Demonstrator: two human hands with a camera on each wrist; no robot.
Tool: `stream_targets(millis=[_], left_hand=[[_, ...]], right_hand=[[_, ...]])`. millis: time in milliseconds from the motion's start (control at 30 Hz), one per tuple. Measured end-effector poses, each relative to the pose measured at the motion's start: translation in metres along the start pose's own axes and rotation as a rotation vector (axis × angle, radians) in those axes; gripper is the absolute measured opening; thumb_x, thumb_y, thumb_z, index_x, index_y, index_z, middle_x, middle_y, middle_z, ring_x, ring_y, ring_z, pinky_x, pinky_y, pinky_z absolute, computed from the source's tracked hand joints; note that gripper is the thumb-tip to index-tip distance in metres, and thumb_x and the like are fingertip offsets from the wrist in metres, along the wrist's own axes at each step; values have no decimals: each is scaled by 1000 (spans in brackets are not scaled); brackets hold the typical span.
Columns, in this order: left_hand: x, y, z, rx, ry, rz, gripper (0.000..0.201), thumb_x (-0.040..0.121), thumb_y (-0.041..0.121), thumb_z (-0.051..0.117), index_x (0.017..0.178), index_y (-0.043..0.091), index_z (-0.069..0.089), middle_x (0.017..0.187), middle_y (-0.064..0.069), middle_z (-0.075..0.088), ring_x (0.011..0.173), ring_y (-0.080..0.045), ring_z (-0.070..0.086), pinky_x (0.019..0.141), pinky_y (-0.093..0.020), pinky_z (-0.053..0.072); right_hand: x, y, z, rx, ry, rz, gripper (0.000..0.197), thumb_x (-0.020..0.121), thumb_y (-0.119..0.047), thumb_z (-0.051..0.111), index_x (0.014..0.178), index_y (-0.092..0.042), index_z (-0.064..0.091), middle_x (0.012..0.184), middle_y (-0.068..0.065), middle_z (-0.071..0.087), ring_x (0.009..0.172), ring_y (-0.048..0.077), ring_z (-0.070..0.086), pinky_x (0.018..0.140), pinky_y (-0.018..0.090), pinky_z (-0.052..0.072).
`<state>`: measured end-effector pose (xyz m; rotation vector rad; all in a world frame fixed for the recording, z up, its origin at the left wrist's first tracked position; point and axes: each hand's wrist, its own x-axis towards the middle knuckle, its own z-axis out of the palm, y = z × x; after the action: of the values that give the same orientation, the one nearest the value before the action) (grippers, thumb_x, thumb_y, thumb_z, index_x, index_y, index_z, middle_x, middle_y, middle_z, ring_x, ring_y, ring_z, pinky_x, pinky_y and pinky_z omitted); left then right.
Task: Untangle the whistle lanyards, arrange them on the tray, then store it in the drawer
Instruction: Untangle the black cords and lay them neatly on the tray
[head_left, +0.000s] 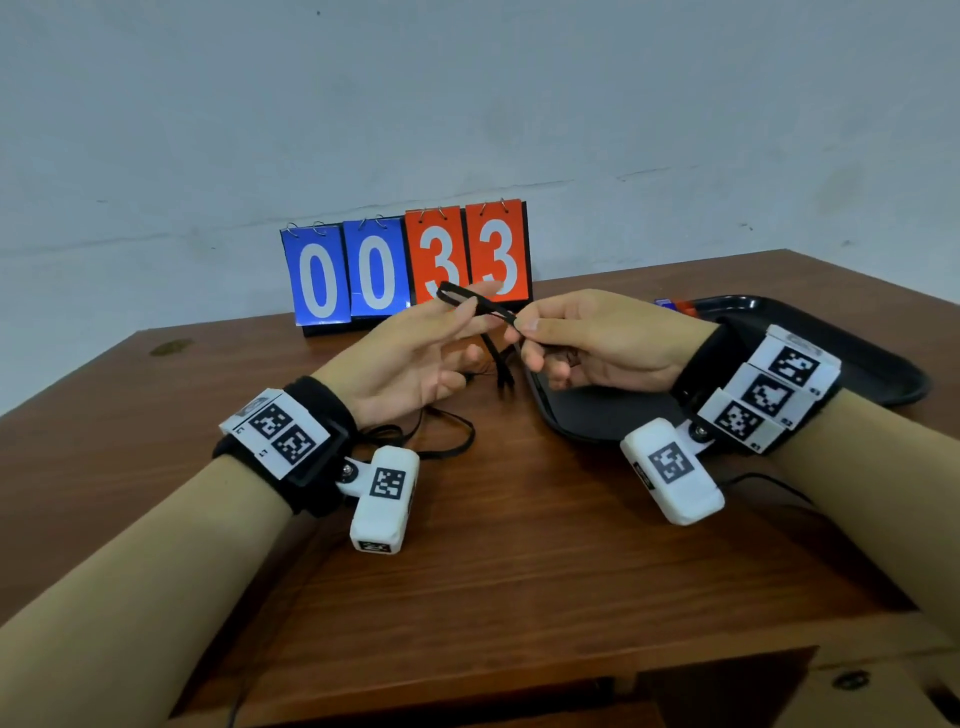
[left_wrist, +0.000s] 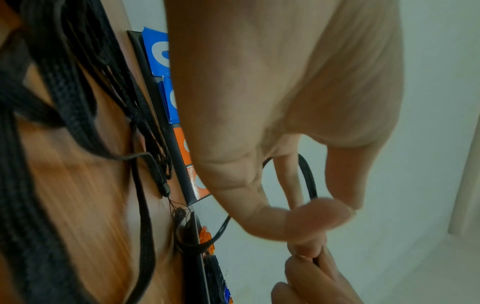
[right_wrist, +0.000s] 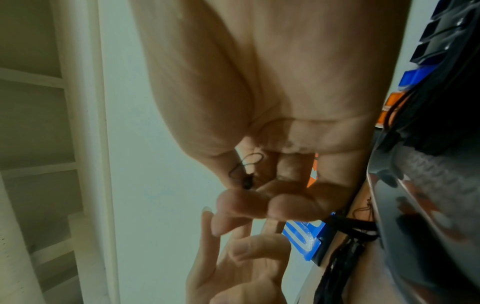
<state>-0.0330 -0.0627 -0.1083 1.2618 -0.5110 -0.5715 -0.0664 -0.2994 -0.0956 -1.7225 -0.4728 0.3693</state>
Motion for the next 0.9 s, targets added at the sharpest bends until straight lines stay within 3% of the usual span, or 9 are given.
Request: stream_targets(millis=[67,167,267,333,400,500,633,767,900], left_hand=[[0,-1,3,61,-43,-14,62,91,33,66,148,11,51,113,-1,70,77,-7,60,53,-15,46],[2,-6,4,173,-29,0,43,95,28,61,137,16,63,107,-2,65,77,-6,60,55,-16,45],[4,-6,2,221,-2,14,34,97,25,60,128,19,70,100,-1,67,72,-8,39,52,-15,38],[3,-3,1,206,20,13,24,95,26,60,112,14,73,83,2,66,67,-11,23,46,-13,29],[2,-1,1,185,33,14,19,96,26,58,101,12,70,69,4,53,59,-7,25,44,-14,26],[3,0,2,119,21,16,19,100,27,55,98,12,66,70,1,38,55,-6,33,44,-15,31],[3,1,2,41,60,22,21,101,30,53,97,13,64,72,2,49,56,-6,39,46,-16,35],[1,3,0,-68,72,3,21,99,34,56,95,15,60,71,3,51,54,-6,39,46,-16,38],[4,4,-4,-134,133,19,19,106,28,49,99,13,58,78,1,52,54,-6,40,47,-16,40]], right_hand=[[0,0,1,-15,2,-16,21,106,-23,48,101,-13,67,77,1,64,58,9,49,64,25,43],[0,1,3,-22,-42,-25,25,106,-22,47,106,-11,69,82,2,68,62,9,52,66,24,47],[-1,4,3,-49,-88,-27,30,106,-21,46,99,-14,74,82,0,69,65,8,53,70,25,47],[0,5,2,-55,-94,-19,31,106,-21,44,116,-4,69,81,-1,67,66,8,52,71,25,47],[0,5,1,-56,-105,-3,35,106,-21,44,130,-2,62,81,1,64,66,9,51,69,23,47],[-1,6,1,-60,-125,-12,33,106,-20,44,128,-3,63,80,3,62,67,11,51,68,23,47],[0,6,0,-48,-93,-11,28,105,-20,46,118,-6,67,79,3,64,64,11,52,66,23,47],[0,6,1,-44,-71,-8,27,104,-19,48,118,-5,66,78,3,65,64,11,51,66,23,47],[0,6,-1,-46,-48,-3,28,105,-20,48,120,-5,66,78,3,65,65,12,51,67,24,47]])
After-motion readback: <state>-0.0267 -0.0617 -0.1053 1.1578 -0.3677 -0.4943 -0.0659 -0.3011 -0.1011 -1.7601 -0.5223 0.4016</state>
